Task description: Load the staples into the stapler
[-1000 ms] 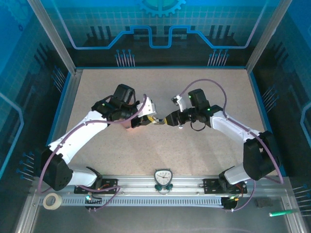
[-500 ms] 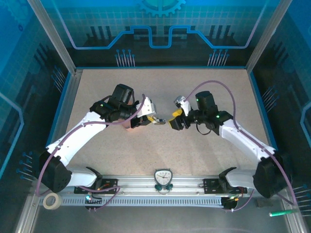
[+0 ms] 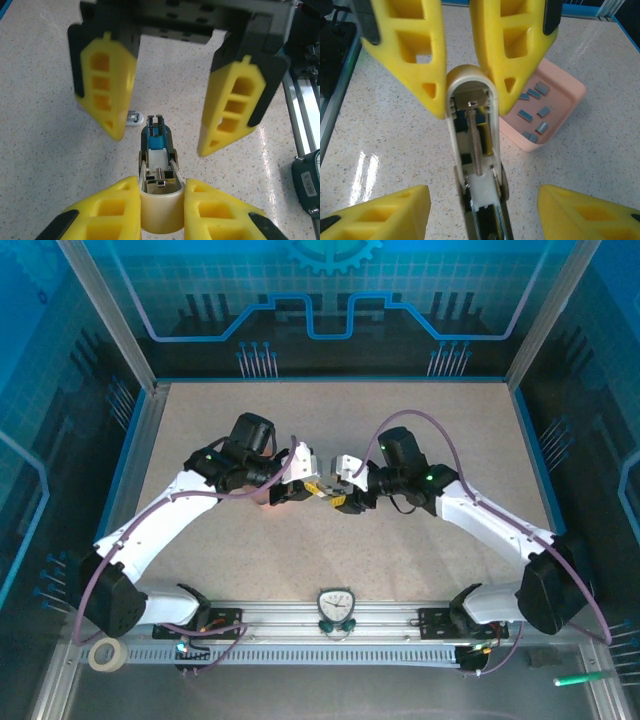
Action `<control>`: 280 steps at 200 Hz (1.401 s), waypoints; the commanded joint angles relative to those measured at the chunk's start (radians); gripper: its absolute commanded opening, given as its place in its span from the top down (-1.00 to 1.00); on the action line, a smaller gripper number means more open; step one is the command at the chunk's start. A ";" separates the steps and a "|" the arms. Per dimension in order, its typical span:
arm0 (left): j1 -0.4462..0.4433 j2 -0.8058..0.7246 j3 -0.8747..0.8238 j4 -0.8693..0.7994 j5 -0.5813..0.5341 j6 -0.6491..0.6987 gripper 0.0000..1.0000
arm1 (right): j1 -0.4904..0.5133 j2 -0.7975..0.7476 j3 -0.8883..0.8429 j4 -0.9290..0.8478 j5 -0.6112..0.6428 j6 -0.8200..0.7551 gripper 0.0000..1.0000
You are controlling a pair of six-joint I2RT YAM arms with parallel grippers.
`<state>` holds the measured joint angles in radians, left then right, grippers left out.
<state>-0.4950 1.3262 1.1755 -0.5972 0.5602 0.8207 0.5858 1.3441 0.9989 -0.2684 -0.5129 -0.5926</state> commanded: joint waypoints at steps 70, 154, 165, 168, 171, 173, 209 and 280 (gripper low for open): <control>-0.008 -0.030 0.007 0.002 0.066 0.027 0.81 | 0.022 0.112 0.080 0.046 -0.155 -0.043 0.21; 0.015 -0.082 -0.135 0.333 -0.192 -0.396 -0.50 | 0.005 0.099 -0.039 0.250 0.170 0.516 0.64; 0.025 -0.085 -0.152 0.372 -0.249 -0.487 -0.59 | 0.015 0.116 -0.047 0.253 0.263 0.626 0.65; 0.028 -0.085 -0.158 0.382 -0.269 -0.515 -0.61 | 0.017 0.119 -0.048 0.252 0.291 0.658 0.66; 0.032 -0.085 -0.162 0.390 -0.289 -0.543 -0.63 | 0.019 0.125 -0.050 0.251 0.322 0.689 0.66; 0.034 -0.085 -0.164 0.394 -0.300 -0.561 -0.64 | 0.021 0.130 -0.049 0.249 0.340 0.715 0.66; 0.056 -0.074 -0.245 0.500 -0.500 -0.870 -0.66 | 0.037 0.237 0.018 0.091 0.640 1.082 0.63; 0.056 -0.031 -0.319 0.550 -0.538 -1.054 -0.61 | 0.036 0.296 -0.009 0.146 0.793 1.177 0.63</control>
<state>-0.4412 1.2762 0.8673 -0.0837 0.0479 -0.1570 0.6357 1.6638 0.9867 -0.1387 0.2123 0.5442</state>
